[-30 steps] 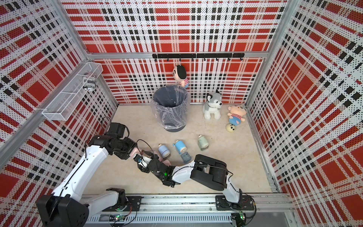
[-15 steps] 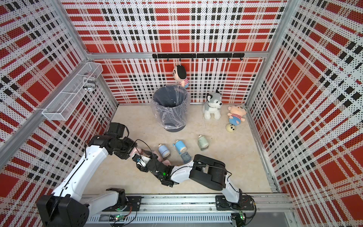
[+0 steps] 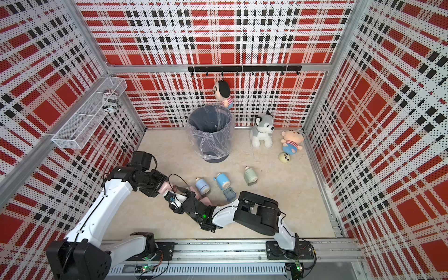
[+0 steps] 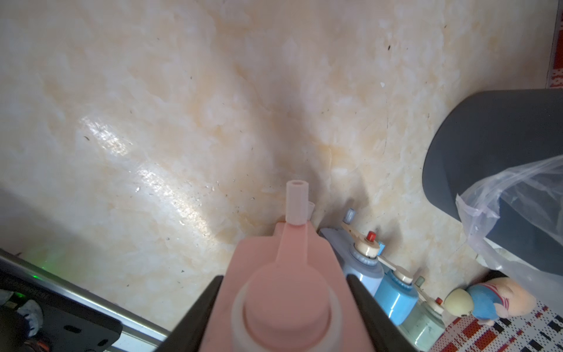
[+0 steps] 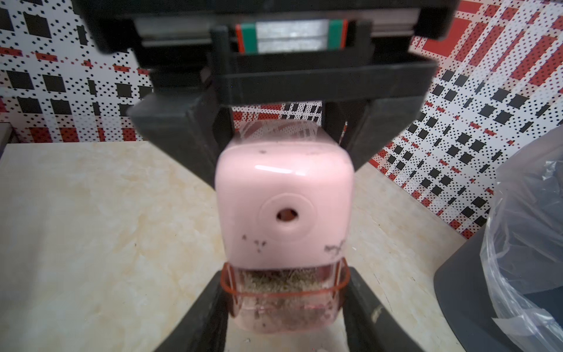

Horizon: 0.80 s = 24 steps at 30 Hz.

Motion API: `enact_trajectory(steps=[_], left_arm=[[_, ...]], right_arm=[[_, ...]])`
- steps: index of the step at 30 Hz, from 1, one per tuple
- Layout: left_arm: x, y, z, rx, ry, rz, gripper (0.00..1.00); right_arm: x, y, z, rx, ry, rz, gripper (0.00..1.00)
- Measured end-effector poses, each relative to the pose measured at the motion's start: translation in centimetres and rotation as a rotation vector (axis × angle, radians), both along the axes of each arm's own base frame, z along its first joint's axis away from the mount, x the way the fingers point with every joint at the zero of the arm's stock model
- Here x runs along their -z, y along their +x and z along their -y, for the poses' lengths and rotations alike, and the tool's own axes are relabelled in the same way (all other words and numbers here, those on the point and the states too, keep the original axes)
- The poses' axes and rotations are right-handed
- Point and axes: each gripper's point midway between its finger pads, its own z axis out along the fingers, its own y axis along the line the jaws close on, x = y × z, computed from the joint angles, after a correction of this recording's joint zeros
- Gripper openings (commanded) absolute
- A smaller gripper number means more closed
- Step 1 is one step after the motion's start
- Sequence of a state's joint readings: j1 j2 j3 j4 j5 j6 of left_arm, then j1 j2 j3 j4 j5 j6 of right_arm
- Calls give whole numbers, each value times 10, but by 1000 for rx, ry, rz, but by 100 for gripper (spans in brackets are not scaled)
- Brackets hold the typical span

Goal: Take out the pencil sharpener tray and clean the shavings
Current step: Open the container of the pencil sharpener.

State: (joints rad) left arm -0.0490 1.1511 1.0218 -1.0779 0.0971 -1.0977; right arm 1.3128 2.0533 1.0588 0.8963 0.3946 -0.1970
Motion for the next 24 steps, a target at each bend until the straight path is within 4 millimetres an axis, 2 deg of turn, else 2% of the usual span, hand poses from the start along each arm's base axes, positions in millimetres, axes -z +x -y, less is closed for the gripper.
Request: enact_trajectory(steps=[7, 13, 19, 24], left_arm=[[1, 5, -11, -21, 50, 9, 38], [3, 12, -19, -38, 89, 21, 39], [12, 23, -31, -67, 151, 8, 41], [31, 33, -41, -88, 213, -40, 42]], right_arm=[[4, -8, 13, -5, -3, -25, 44], [14, -14, 33, 1, -44, -58, 44], [-9, -12, 48, 41, 3, -97, 43], [-29, -10, 58, 78, 55, -119, 44]])
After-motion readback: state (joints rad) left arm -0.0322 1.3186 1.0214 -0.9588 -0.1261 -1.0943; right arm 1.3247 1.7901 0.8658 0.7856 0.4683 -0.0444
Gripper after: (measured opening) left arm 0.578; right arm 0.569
